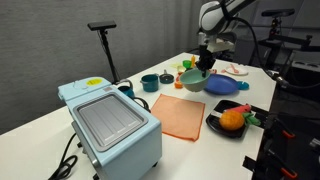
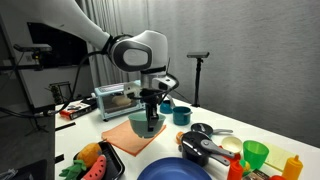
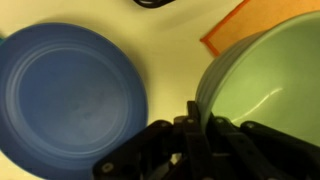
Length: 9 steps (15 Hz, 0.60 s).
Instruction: Put the bowl on top of the plate
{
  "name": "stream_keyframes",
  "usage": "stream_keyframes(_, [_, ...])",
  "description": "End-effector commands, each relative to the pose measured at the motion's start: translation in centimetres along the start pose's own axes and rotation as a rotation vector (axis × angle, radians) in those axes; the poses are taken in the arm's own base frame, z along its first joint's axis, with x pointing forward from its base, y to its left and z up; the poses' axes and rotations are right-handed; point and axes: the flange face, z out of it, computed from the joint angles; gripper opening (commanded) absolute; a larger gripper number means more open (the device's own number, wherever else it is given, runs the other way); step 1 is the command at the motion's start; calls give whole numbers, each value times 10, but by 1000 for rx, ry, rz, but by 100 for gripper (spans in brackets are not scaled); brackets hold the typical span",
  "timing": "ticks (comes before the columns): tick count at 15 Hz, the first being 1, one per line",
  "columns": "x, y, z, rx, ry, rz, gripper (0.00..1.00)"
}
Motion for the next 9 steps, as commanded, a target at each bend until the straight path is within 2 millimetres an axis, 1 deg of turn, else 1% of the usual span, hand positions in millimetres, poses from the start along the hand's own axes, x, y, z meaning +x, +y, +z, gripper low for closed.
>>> stream_keyframes(1, [-24, 43, -15, 37, 118, 137, 2])
stream_keyframes(4, [-33, 74, -19, 51, 205, 254, 2])
stream_keyframes(9, [-52, 129, -19, 28, 272, 453, 2])
